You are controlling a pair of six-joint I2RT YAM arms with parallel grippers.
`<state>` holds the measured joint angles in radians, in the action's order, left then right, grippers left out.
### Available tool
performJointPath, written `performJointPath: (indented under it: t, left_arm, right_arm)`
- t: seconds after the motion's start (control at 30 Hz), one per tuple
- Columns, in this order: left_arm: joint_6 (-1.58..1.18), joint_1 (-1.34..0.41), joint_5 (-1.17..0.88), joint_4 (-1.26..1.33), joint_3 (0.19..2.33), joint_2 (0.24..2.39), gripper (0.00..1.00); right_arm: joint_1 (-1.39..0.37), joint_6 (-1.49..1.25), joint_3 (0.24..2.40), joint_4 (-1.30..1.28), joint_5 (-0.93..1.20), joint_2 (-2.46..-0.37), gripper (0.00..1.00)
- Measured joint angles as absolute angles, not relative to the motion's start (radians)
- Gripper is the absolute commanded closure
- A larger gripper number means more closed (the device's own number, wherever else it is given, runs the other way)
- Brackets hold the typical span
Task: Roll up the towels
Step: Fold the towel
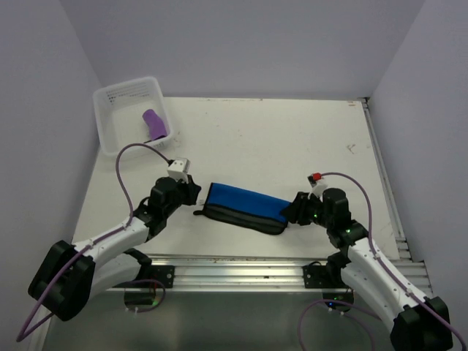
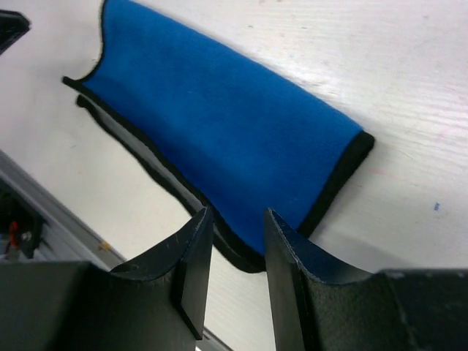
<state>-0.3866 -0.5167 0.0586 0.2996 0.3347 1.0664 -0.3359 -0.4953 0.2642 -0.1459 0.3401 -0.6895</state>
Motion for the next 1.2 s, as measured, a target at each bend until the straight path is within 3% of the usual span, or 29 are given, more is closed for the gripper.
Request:
performJointPath:
  t: [0.37, 0.83, 1.2]
  left_arm:
    - [-0.406, -0.517, 0.051, 0.275, 0.371, 1.054, 0.84]
    - [-0.466, -0.632, -0.045, 0.321, 0.484, 1.317, 0.95]
    - [-0.513, -0.651, -0.025, 0.308, 0.505, 1.475, 1.0]
  right_arm:
    - [-0.34, -0.517, 0.263, -0.123, 0.432, -0.63, 0.64]
    - [-0.341, -0.724, 0.332, -0.423, 0.104, -0.64, 0.62]
    - [-0.341, -0.815, 0.314, -0.347, 0.092, -0.809, 0.61]
